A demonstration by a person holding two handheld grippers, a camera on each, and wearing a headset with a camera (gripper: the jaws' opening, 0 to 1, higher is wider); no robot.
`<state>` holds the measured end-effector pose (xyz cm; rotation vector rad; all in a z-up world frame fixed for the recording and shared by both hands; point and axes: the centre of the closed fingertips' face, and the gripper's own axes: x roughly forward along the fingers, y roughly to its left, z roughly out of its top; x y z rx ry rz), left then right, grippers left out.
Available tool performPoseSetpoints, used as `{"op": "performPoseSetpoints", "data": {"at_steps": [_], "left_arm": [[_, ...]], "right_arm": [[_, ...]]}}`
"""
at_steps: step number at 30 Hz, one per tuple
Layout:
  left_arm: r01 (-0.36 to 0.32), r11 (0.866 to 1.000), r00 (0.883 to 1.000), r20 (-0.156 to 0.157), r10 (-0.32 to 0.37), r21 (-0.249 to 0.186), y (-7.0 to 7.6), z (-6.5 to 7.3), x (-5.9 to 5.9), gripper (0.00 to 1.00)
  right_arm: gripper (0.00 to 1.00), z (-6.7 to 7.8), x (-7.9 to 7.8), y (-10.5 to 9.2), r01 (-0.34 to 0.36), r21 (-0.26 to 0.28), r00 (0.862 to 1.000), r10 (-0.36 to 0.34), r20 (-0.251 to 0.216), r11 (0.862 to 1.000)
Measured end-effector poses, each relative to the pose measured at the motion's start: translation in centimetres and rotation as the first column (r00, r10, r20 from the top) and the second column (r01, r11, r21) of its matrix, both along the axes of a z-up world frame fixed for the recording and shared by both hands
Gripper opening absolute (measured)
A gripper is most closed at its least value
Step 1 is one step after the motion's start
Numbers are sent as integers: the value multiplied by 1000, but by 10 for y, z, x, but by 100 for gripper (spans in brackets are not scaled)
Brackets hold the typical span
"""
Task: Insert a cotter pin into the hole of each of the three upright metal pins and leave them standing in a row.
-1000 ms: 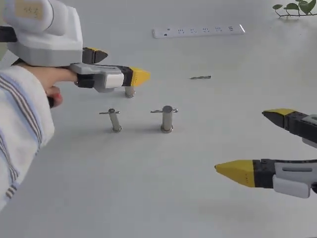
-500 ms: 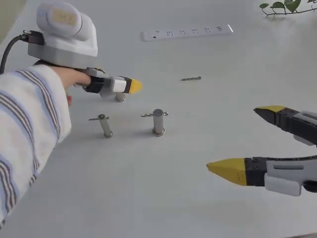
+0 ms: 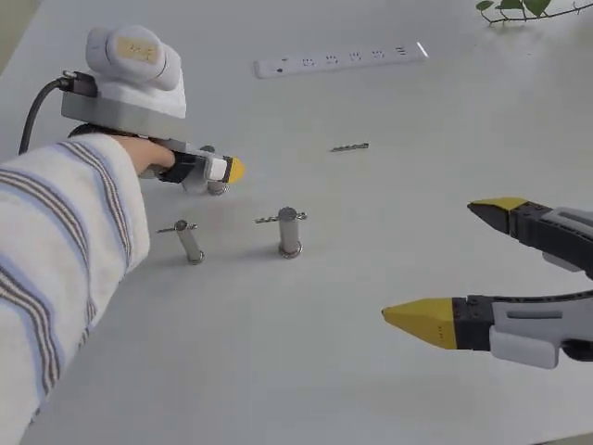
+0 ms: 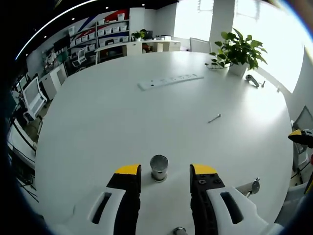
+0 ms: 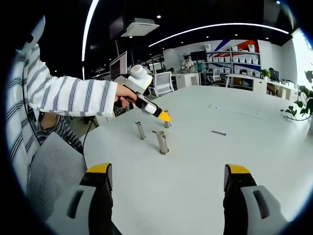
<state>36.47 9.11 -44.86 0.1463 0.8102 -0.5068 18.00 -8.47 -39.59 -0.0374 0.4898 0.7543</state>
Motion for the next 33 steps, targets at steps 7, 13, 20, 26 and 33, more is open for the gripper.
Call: {"op": "performPoseSetpoints", "data": {"at_steps": [7, 13, 20, 26, 33], "left_arm": [[-19, 1000, 1000, -15, 19, -9, -1, -7, 7, 30], [-31, 999, 999, -24, 30, -28, -3, -10, 9, 22], [-52, 999, 999, -7, 52, -2, 3, -12, 14, 13], [-58, 998, 998, -9, 58, -6, 4, -12, 16, 11], [-49, 999, 999, -1, 49, 15, 4, -13, 15, 10]], "right_arm": [[93, -1, 0, -1, 0, 1, 1000, 0, -1, 1000], [92, -2, 0, -4, 8, 7, 1000, -8, -6, 1000], [91, -5, 0, -6, 11, 11, 1000, -11, -13, 1000], [91, 1, 2, -9, 29, 64, 1000, -29, -5, 998], [90, 2, 3, -11, 37, 62, 999, -37, -2, 997]]}}
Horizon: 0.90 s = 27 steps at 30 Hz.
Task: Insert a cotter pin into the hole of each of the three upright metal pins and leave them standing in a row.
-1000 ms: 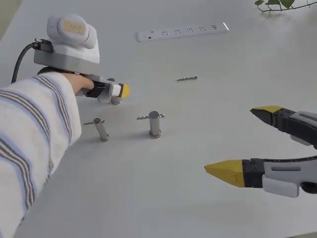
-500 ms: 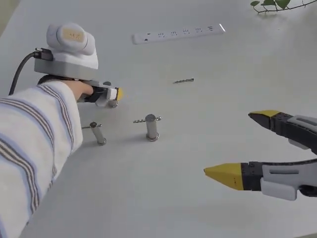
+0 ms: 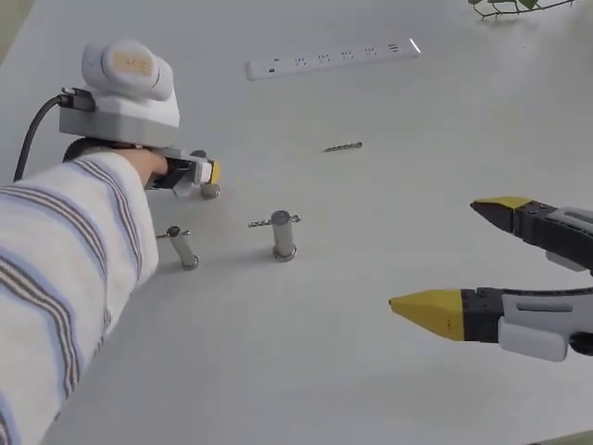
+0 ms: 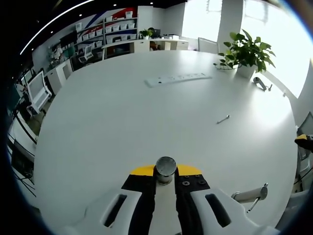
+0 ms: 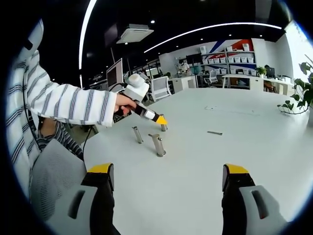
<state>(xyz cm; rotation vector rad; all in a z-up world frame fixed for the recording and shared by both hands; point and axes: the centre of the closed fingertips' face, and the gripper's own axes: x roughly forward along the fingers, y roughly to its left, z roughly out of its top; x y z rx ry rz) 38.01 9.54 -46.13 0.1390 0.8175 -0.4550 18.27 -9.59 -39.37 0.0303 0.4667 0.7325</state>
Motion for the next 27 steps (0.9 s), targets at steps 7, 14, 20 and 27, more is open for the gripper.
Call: {"op": "performPoseSetpoints", "data": {"at_steps": [7, 14, 20, 27], "left_arm": [[32, 999, 999, 10, -32, 23, 0, 1, -3, 9], [62, 998, 998, 21, -62, 34, -3, 9, -6, 9], [80, 997, 994, 72, -80, 9, -4, 30, -11, 9], [138, 990, 983, 122, -135, -20, -10, 56, -30, 9]], "right_arm": [[90, 1, -2, 5, -12, -5, 1000, 12, 2, 1000], [90, 3, -3, 9, -22, -2, 1000, 22, 3, 1000], [91, 3, -5, 13, -36, -7, 999, 36, 2, 999], [90, 7, -4, 13, -29, 1, 999, 29, 13, 1000]]}}
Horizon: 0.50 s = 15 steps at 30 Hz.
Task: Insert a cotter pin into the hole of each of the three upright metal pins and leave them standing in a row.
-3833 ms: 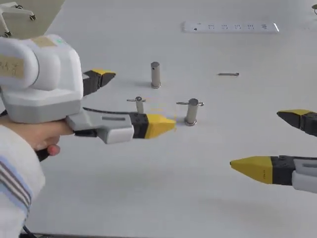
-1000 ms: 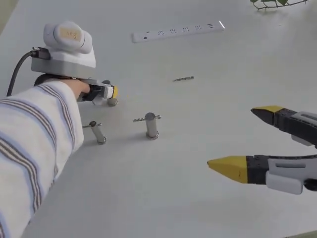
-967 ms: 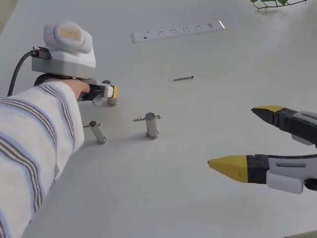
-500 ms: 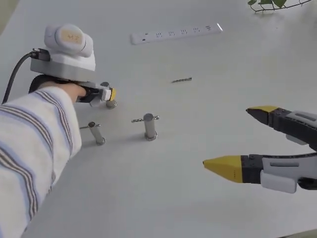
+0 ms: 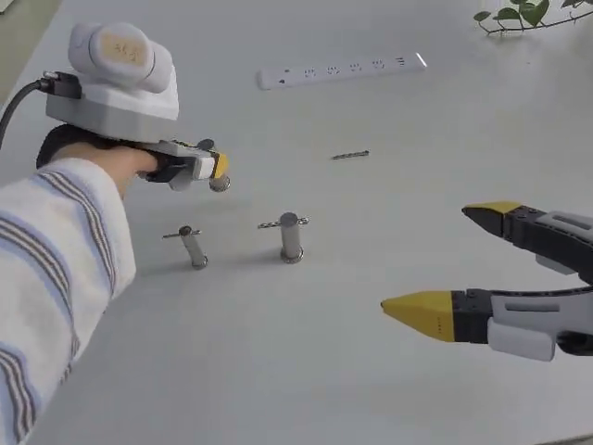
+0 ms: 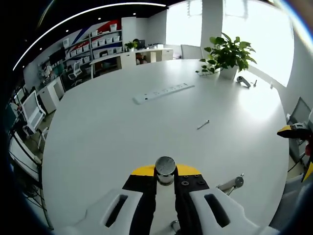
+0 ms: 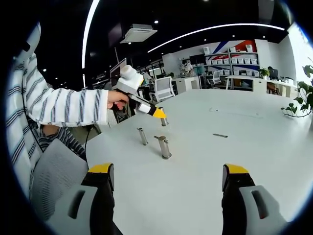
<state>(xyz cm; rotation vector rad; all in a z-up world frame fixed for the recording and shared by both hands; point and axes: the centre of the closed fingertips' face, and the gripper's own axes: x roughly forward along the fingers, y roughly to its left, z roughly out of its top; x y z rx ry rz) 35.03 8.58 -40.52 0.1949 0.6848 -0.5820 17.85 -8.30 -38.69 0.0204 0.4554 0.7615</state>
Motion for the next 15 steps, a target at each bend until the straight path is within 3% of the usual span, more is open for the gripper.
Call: {"op": "performPoseSetpoints", "data": {"at_steps": [2, 5, 7, 12, 15], "left_arm": [[42, 999, 998, 46, -41, -23, -5, 15, -5, 9], [68, 996, 995, 72, -63, -62, -8, 30, -12, 9], [118, 991, 987, 113, -110, -68, -13, 44, -19, 9], [188, 978, 974, 144, -174, -93, -22, 63, -36, 9], [256, 963, 958, 155, -241, -86, -31, 70, -50, 9]], "right_arm": [[90, 1, 0, 0, -2, -2, 1000, 2, 3, 1000], [90, 1, 0, 1, -5, -2, 1000, 5, 3, 1000], [90, 0, 0, 3, -10, -4, 1000, 10, 1, 1000], [90, 0, -2, 7, -29, -10, 1000, 29, 1, 1000], [90, -1, -3, 8, -35, -12, 999, 35, 0, 999]]}}
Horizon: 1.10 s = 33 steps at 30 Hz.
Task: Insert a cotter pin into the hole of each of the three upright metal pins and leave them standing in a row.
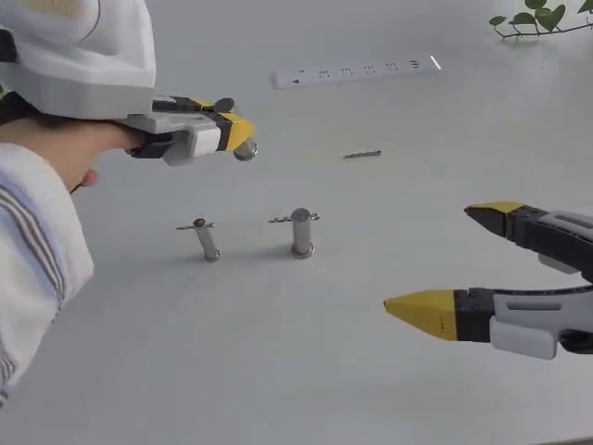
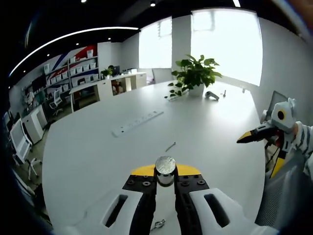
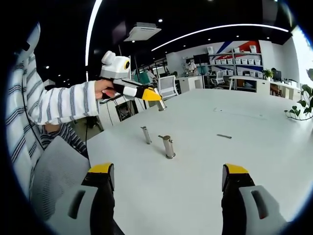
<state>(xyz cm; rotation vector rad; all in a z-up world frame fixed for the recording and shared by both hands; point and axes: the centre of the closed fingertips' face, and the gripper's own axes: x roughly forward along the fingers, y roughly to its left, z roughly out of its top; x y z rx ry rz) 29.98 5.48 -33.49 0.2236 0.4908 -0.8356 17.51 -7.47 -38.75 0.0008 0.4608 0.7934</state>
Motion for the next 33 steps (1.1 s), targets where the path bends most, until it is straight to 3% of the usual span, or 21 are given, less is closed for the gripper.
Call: {"op": "performPoseSetpoints", "data": {"at_steps": [3, 6, 9, 14, 19, 21, 29, 33], "left_arm": [[33, 999, 999, -22, -33, -16, -4, -2, -6, 9], [102, 994, 994, -23, -103, -24, -10, -2, -19, 9], [184, 983, 983, -8, -184, -9, -16, -2, -29, 9], [254, 967, 967, 9, -254, 9, -25, -4, -47, 9], [305, 952, 952, -19, -305, -6, -32, -12, -62, 9], [341, 940, 940, -24, -341, -1, -38, -17, -71, 9], [405, 914, 913, -54, -403, 13, -53, -39, -89, 9], [427, 903, 903, -71, -423, 52, -56, -54, -95, 9]], "right_arm": [[90, 0, 0, 1, -5, -1, 1000, 5, -1, 1000], [90, 0, 0, 1, -8, -4, 1000, 8, -1, 1000], [90, 0, 0, 2, -8, -3, 1000, 8, -3, 1000], [90, -1, 0, 1, -9, -6, 1000, 9, -6, 1000], [90, -2, 0, 1, -10, -10, 1000, 10, -10, 1000], [90, -3, -1, 1, -12, -10, 1000, 12, -15, 1000], [90, -4, -1, 1, -17, -20, 1000, 17, -18, 1000], [90, -4, -1, 0, -13, -23, 1000, 13, -21, 1000]]}}
